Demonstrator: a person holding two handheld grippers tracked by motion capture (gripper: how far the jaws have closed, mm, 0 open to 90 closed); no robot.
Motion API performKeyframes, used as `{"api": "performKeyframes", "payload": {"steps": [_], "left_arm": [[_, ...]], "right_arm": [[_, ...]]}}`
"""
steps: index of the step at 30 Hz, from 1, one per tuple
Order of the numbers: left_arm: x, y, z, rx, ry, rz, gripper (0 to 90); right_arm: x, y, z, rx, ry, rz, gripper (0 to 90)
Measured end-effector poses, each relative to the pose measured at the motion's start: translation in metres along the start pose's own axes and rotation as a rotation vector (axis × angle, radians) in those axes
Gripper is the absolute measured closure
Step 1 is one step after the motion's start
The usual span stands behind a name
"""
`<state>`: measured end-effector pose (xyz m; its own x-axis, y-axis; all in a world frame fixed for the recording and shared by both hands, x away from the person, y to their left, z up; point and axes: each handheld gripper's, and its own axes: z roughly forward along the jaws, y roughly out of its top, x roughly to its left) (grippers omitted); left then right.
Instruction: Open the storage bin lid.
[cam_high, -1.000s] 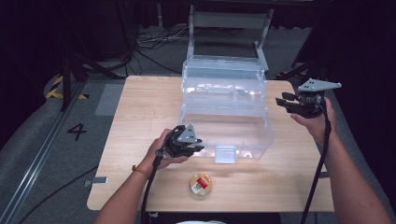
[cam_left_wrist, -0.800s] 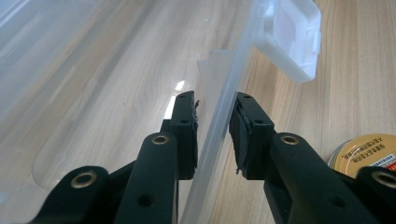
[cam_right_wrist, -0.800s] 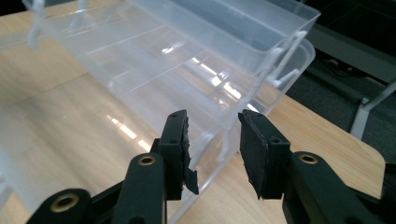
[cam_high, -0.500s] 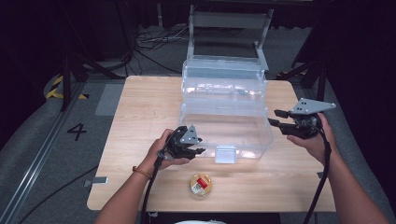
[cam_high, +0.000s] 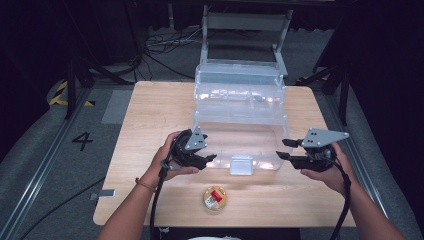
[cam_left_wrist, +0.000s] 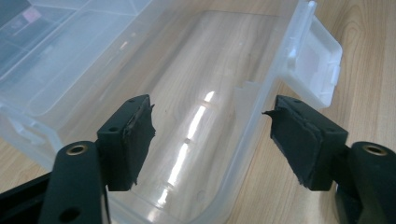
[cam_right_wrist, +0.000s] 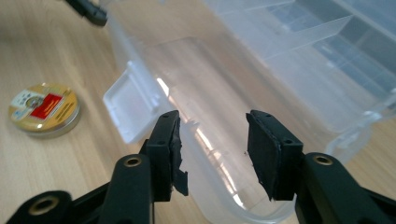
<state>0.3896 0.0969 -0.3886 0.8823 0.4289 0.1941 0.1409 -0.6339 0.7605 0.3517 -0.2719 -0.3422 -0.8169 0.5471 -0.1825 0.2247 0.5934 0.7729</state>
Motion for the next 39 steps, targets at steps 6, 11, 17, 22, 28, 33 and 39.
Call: {"api": "performKeyframes", "payload": {"steps": [6,11,17,22,28,33,39], "left_arm": [[-0.001,0.004,-0.008,0.036,0.028,0.046,29.4],[-0.005,0.002,-0.024,0.058,0.051,0.075,28.3],[-0.006,-0.022,-0.047,0.061,0.071,0.027,28.0],[-0.007,-0.044,-0.056,0.09,0.092,0.003,27.6],[-0.004,-0.074,-0.056,0.126,0.088,-0.046,27.1],[-0.002,-0.097,-0.051,0.152,0.072,-0.083,27.3],[0.006,-0.122,-0.039,0.154,0.042,-0.18,27.2]], "right_arm": [[0.014,-0.002,0.01,0.05,0.027,-0.038,49.1],[0.022,-0.004,0.016,0.065,0.054,-0.047,46.2],[0.037,-0.004,0.028,0.103,0.112,-0.082,42.3],[0.048,0.0,0.037,0.135,0.133,-0.115,37.5],[0.06,0.004,0.047,0.159,0.167,-0.134,36.3],[0.068,0.008,0.057,0.194,0.199,-0.169,34.6],[0.073,0.01,0.071,0.229,0.242,-0.176,32.1]]}}
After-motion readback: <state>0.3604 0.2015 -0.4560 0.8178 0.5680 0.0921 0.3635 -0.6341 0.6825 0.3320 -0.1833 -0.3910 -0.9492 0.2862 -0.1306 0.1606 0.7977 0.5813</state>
